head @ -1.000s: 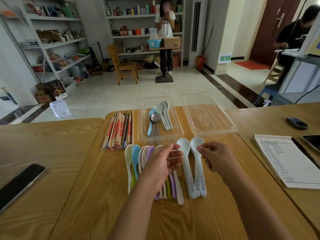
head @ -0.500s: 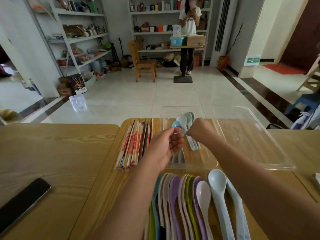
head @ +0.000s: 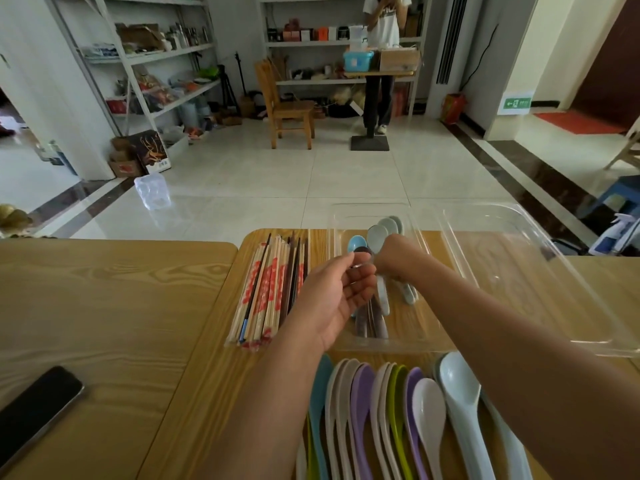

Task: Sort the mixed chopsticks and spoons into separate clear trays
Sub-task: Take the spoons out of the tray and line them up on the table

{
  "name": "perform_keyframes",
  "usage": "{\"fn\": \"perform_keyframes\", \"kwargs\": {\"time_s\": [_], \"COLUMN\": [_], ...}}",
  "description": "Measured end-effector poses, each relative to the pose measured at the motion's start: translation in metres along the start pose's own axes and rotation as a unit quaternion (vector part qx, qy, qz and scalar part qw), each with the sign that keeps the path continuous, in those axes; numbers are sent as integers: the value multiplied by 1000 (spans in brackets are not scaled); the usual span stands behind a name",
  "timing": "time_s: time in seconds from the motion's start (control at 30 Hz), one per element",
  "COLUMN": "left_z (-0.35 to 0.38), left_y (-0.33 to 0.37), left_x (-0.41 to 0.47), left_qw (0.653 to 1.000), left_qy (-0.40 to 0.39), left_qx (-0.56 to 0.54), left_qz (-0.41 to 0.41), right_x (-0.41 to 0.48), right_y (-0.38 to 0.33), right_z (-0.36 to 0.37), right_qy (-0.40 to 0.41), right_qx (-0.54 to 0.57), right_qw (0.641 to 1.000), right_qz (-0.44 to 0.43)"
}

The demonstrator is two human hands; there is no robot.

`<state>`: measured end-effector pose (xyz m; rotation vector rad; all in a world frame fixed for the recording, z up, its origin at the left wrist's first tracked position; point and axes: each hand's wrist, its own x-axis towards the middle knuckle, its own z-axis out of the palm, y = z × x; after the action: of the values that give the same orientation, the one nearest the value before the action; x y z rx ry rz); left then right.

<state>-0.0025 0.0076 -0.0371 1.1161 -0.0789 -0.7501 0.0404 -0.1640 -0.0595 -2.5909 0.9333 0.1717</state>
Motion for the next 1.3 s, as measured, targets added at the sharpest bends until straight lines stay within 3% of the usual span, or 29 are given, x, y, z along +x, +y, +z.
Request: {"fn": "perform_keyframes", "kwargs": {"time_s": [0.23,0.47,0.77,0.97,1.3], "left_z": [5,28,52,73,101], "left_y": [4,-13,-95,-111,-131], "left_x": [-24,-76,-152,-167,-169], "left_qw": [1000,1000,999,998,994], "left_qy": [0,-2,-24,-40,-63], "left_qx": [-4,-24,-16,19,66], "left_qz": [12,14,-35,-42,-64], "right_x": [-31,-111,-245,-286,-295], "right_y": [7,49,146,184,216], "right_z": [-24,-41,0,10,23], "right_qy": [20,56,42,53,83], "right_qx": [96,239,457,478,444], "right_qw": [995,969,887,874,889], "right_qz": [-6,-32,47,65,82]}}
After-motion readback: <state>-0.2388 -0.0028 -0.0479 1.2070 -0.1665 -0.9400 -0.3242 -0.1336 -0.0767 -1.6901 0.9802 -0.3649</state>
